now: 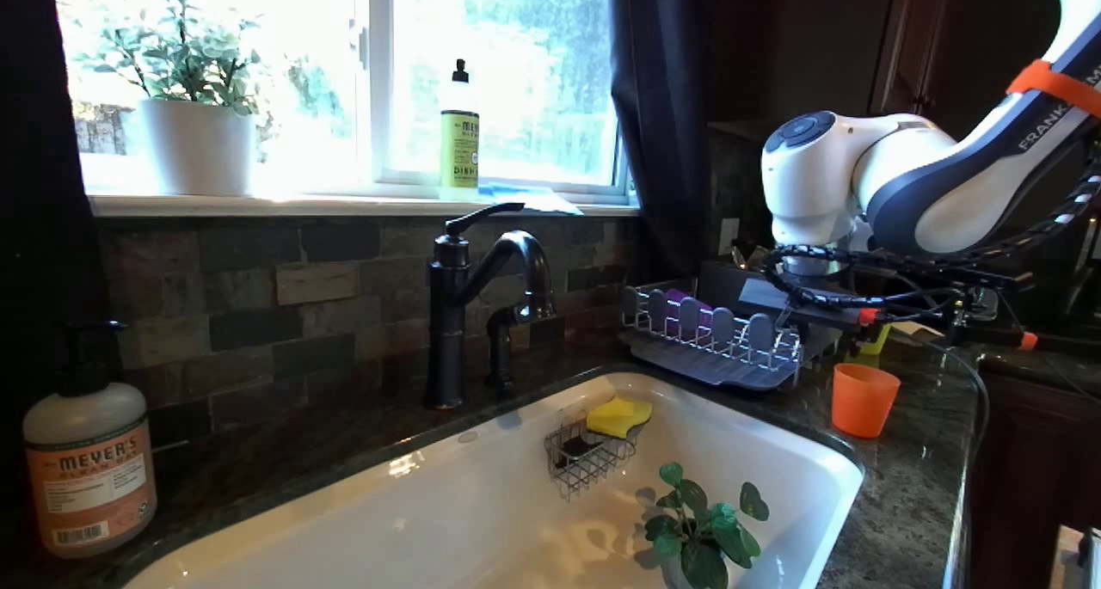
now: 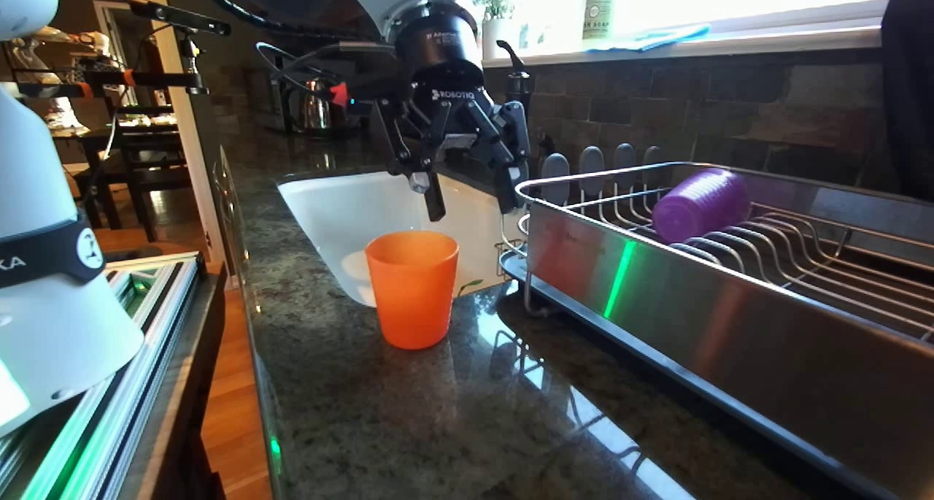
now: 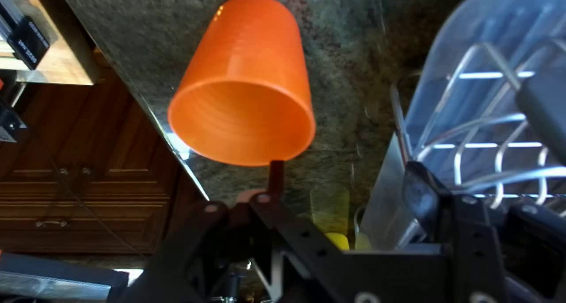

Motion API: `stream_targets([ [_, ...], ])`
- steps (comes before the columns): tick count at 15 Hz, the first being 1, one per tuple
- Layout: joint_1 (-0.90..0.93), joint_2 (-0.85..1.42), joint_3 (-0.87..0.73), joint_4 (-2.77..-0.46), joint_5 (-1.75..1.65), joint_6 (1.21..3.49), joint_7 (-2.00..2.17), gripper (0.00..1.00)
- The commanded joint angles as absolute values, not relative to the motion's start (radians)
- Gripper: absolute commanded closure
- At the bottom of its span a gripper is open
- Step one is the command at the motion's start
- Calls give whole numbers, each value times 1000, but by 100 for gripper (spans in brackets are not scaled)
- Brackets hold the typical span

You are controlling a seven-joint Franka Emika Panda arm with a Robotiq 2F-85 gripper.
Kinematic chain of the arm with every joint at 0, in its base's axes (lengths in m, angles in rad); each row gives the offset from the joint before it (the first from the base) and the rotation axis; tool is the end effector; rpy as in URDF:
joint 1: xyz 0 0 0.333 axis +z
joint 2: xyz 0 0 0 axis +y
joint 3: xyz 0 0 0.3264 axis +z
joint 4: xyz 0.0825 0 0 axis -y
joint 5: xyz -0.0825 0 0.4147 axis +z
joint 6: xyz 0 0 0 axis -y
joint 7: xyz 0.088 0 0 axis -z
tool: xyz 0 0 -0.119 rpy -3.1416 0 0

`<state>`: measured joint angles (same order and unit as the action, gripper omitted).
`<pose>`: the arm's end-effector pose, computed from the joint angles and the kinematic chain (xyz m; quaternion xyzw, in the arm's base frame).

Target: Put the orange cup on the counter

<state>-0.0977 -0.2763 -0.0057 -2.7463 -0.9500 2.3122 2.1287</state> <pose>0.3860 -0.0630 0.2722 0.6901 -0.6496 0.2270 0.2240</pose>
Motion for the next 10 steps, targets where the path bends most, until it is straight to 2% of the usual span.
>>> stream_targets([
  [1,-75,-381,-31,-2745,-888,2338,1939,1],
  [4,-85,-538,-31,-2831,-941,2420,1820,0],
  [5,-19,-488,-87,-2744,-958,2412,1786,0],
  [7,24,-548,-140,-2744,-970,2451,1697,0],
  [9,46,-673,-188,-2831,-978,2516,1613,0],
  [10,11,-551,-131,-2744,-953,2466,1678,0],
])
